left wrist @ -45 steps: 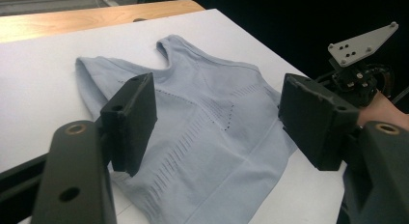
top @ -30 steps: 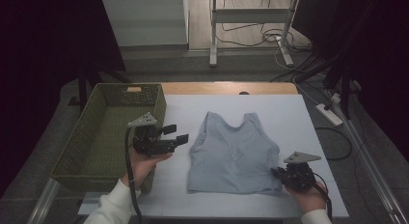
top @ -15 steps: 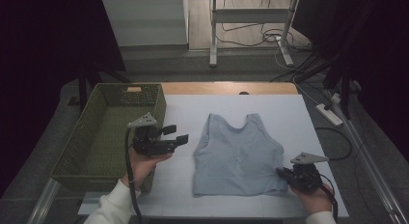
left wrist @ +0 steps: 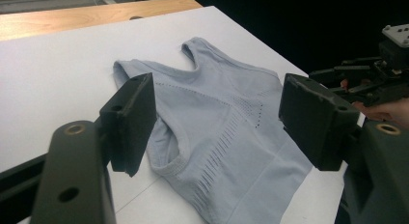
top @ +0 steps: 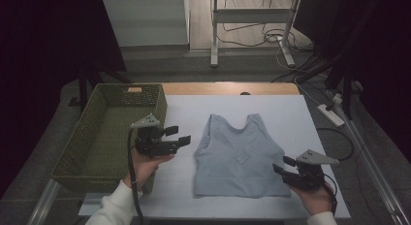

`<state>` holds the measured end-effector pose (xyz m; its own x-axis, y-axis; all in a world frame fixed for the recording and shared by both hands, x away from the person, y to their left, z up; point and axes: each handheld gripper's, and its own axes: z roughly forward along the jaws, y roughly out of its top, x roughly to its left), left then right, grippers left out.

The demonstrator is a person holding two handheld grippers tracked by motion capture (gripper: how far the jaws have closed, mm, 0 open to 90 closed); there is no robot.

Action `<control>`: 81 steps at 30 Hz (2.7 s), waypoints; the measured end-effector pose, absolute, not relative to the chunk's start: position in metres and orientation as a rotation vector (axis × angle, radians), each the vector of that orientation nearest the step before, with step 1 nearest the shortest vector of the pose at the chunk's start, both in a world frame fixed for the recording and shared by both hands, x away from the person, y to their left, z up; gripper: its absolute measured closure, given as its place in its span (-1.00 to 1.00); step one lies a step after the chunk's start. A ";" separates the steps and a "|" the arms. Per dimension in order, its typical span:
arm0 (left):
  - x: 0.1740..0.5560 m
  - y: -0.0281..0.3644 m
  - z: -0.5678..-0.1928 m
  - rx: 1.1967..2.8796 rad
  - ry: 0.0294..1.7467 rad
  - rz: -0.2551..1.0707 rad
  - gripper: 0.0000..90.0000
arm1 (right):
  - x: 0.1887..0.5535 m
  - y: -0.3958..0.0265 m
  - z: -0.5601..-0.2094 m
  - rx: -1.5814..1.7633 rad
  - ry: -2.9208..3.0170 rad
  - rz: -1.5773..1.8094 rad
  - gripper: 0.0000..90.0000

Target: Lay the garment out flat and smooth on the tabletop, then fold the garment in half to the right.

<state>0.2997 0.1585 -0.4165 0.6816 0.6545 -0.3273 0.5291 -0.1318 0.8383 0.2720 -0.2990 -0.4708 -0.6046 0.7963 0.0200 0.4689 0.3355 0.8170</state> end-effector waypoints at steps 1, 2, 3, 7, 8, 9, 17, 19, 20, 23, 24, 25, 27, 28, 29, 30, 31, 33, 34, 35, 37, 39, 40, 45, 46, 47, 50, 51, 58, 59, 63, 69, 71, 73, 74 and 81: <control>0.300 0.158 -0.417 1.793 0.943 0.142 -0.34 | 0.272 -0.297 -0.471 1.100 2.229 1.176 0.06; 0.300 0.159 -0.417 1.793 0.945 0.143 -0.34 | 0.272 -0.295 -0.471 1.087 2.238 1.181 0.06; 0.300 0.159 -0.417 1.793 0.945 0.142 -0.34 | 0.272 -0.292 -0.471 1.072 2.246 1.186 0.06; 0.300 0.160 -0.418 1.790 0.948 0.138 -0.34 | 0.273 -0.283 -0.472 1.027 2.272 1.221 0.05; 0.300 0.160 -0.417 1.790 0.947 0.137 -0.34 | 0.273 -0.280 -0.472 1.017 2.278 1.227 0.05; 0.300 0.160 -0.417 1.790 0.947 0.137 -0.34 | 0.273 -0.278 -0.472 1.010 2.285 1.237 0.05; 0.299 0.160 -0.417 1.793 0.943 0.139 -0.35 | 0.276 -0.259 -0.475 0.930 2.335 1.264 0.04; 0.298 0.160 -0.417 1.792 0.944 0.141 -0.34 | 0.277 -0.256 -0.476 0.910 2.344 1.271 0.04; 0.298 0.160 -0.417 1.792 0.946 0.140 -0.35 | 0.277 -0.254 -0.476 0.903 2.345 1.276 0.03; 0.299 0.161 -0.418 1.790 0.949 0.139 -0.35 | 0.278 -0.251 -0.476 0.899 2.349 1.284 -0.01; 0.299 0.161 -0.418 1.789 0.950 0.138 -0.35 | 0.279 -0.250 -0.477 0.898 2.349 1.284 -0.01; 0.299 0.161 -0.418 1.788 0.949 0.137 -0.34 | 0.279 -0.249 -0.478 0.897 2.353 1.283 -0.02; 0.300 0.161 -0.418 1.791 0.949 0.136 -0.35 | 0.280 -0.248 -0.478 0.894 2.360 1.284 -0.02; 0.300 0.161 -0.419 1.791 0.950 0.135 -0.35 | 0.280 -0.248 -0.479 0.891 2.362 1.281 -0.02; 0.300 0.161 -0.419 1.790 0.951 0.135 -0.35 | 0.280 -0.248 -0.479 0.888 2.364 1.281 -0.02; 0.300 0.161 -0.419 1.790 0.952 0.135 -0.35 | 0.280 -0.247 -0.479 0.886 2.365 1.279 -0.03; 0.300 0.161 -0.419 1.791 0.953 0.134 -0.35 | 0.280 -0.247 -0.479 0.886 2.366 1.282 -0.03; 0.300 0.161 -0.419 1.791 0.955 0.135 -0.35 | 0.280 -0.246 -0.479 0.886 2.367 1.281 -0.03; 0.299 0.161 -0.419 1.791 0.955 0.136 -0.35 | 0.280 -0.245 -0.479 0.882 2.367 1.278 -0.04; 0.299 0.162 -0.419 1.792 0.956 0.137 -0.35 | 0.280 -0.245 -0.479 0.878 2.369 1.282 -0.04; 0.299 0.162 -0.419 1.791 0.957 0.140 -0.35 | 0.280 -0.243 -0.479 0.875 2.370 1.275 -0.04; 0.299 0.162 -0.419 1.792 0.956 0.142 -0.35 | 0.280 -0.243 -0.479 0.876 2.372 1.276 -0.04; 0.299 0.162 -0.419 1.792 0.957 0.144 -0.35 | 0.280 -0.242 -0.480 0.873 2.375 1.279 -0.04; 0.300 0.160 -0.420 1.797 0.959 0.142 -0.35 | 0.279 -0.240 -0.480 0.863 2.382 1.274 -0.04; 0.301 0.160 -0.421 1.801 0.957 0.142 -0.35 | 0.279 -0.239 -0.480 0.859 2.383 1.273 -0.04; 0.301 0.159 -0.422 1.803 0.956 0.141 -0.35 | 0.279 -0.239 -0.480 0.858 2.386 1.275 -0.04; 0.302 0.158 -0.422 1.808 0.956 0.137 -0.35 | 0.279 -0.236 -0.481 0.846 2.396 1.268 -0.04; 0.302 0.158 -0.422 1.807 0.955 0.137 -0.35 | 0.279 -0.234 -0.482 0.846 2.397 1.266 -0.04; 0.303 0.157 -0.422 1.807 0.949 0.132 -0.35 | 0.278 -0.219 -0.484 0.807 2.429 1.258 -0.05; 0.304 0.157 -0.422 1.807 0.950 0.132 -0.35 | 0.279 -0.217 -0.484 0.801 2.432 1.259 -0.05; 0.303 0.158 -0.422 1.804 0.952 0.133 -0.35 | 0.280 -0.208 -0.485 0.777 2.452 1.261 -0.05; 0.302 0.157 -0.421 1.805 0.950 0.136 -0.35 | 0.279 -0.195 -0.487 0.736 2.484 1.264 -0.05; 0.302 0.157 -0.422 1.805 0.951 0.136 -0.35 | 0.279 -0.190 -0.488 0.725 2.495 1.268 -0.05; 0.303 0.157 -0.422 1.808 0.949 0.133 -0.35 | 0.279 -0.183 -0.489 0.706 2.508 1.265 -0.05; 0.303 0.156 -0.422 1.810 0.949 0.132 -0.35 | 0.278 -0.180 -0.490 0.694 2.517 1.264 -0.05; 0.303 0.154 -0.423 1.818 0.945 0.130 -0.35 | 0.276 -0.155 -0.496 0.619 2.578 1.251 -0.05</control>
<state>0.3027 0.1537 -0.4227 0.6839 0.6527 -0.3260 0.5407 -0.1535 0.8271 0.2757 -0.1554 -0.4958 -0.8897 0.4565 -0.0051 0.2784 0.5513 0.7865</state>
